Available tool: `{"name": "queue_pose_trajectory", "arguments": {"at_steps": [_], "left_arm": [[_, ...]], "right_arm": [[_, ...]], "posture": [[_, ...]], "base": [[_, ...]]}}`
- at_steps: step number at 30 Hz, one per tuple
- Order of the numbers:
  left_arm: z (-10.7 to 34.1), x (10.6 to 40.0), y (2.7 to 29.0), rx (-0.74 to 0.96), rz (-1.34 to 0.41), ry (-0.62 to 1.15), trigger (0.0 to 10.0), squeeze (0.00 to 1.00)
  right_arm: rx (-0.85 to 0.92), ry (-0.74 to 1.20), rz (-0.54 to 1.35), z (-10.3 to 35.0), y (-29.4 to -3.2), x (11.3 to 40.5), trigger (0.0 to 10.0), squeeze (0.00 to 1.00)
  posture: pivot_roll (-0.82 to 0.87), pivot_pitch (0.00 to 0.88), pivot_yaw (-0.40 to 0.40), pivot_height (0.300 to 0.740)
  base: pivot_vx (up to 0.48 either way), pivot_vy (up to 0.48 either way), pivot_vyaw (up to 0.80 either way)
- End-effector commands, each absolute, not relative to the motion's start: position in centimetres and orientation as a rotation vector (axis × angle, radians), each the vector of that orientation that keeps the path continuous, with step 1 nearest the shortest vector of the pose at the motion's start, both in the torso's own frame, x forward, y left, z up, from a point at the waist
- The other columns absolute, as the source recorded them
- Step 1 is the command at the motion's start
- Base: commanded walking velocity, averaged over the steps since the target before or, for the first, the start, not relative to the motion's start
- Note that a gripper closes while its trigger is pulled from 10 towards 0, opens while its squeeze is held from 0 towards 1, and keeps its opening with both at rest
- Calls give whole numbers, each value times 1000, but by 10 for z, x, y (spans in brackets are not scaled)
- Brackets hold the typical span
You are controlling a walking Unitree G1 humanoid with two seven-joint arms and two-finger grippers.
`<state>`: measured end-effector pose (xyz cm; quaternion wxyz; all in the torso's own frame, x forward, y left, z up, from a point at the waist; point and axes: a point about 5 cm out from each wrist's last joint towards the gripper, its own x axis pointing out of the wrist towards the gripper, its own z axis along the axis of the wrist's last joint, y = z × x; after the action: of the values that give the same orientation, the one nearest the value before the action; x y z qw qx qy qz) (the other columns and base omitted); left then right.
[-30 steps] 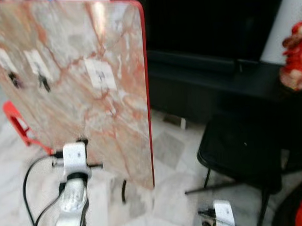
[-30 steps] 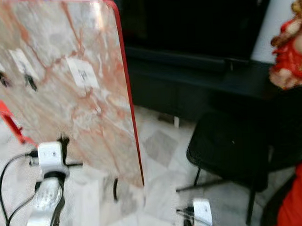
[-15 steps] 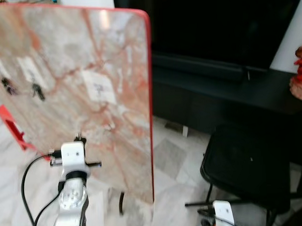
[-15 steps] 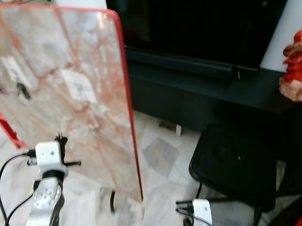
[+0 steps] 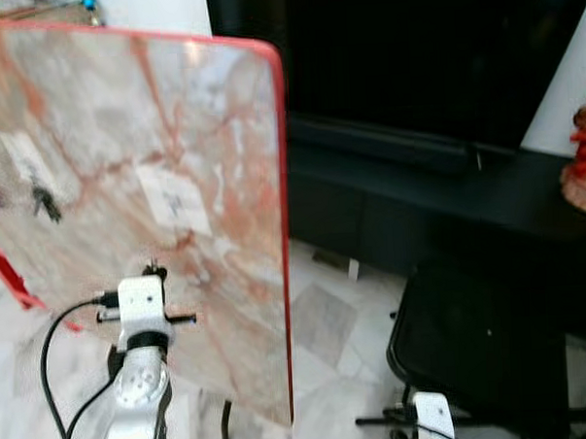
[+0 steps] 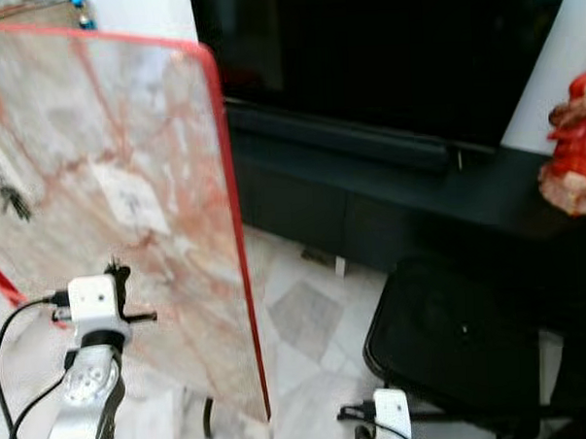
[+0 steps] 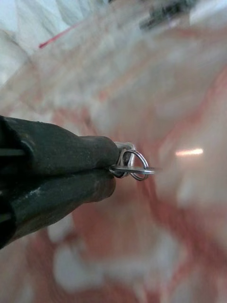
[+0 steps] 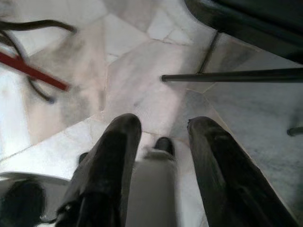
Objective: Hang keys on a hook
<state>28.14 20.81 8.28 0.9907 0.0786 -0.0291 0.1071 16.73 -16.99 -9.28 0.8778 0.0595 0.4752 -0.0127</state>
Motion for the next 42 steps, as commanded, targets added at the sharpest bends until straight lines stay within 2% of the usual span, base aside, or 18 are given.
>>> {"name": "queue_pose_trajectory", "arguments": {"at_steps": [1, 6, 8, 9, 28, 37, 42], "left_arm": [[86, 282, 209, 164, 210, -75, 10000, 0], [87, 282, 209, 164, 212, -74, 10000, 0], [131, 287, 178, 237, -64, -262, 10000, 0], [136, 286, 173, 253, -100, -285, 10000, 0], [128, 268, 174, 252, -87, -248, 10000, 0], [134, 262, 175, 267, -1, -279, 10000, 0], [134, 256, 187, 289, 103, -276, 10000, 0]], "right_arm": [[125, 979, -30, -91, -170, 172, 10000, 0], [125, 979, -29, -91, -170, 171, 10000, 0], [116, 977, -9, -91, -170, 172, 10000, 0], [116, 976, -6, -91, -170, 172, 10000, 0], [108, 978, 16, -90, -169, 173, 10000, 0], [106, 977, 30, -90, -169, 173, 10000, 0], [105, 978, 40, -90, -168, 173, 10000, 0]], "posture": [[-60, 0, 7, 740], [-60, 0, 7, 740], [-47, 0, 4, 740], [-47, 0, 4, 740], [-46, 0, 5, 740], [-47, 0, 5, 740], [-43, 0, 4, 740]], "base": [[281, 0, 0], [282, 0, 0], [0, 0, 0], [0, 0, 0], [0, 0, 0], [0, 0, 0], [0, 0, 0]]}}
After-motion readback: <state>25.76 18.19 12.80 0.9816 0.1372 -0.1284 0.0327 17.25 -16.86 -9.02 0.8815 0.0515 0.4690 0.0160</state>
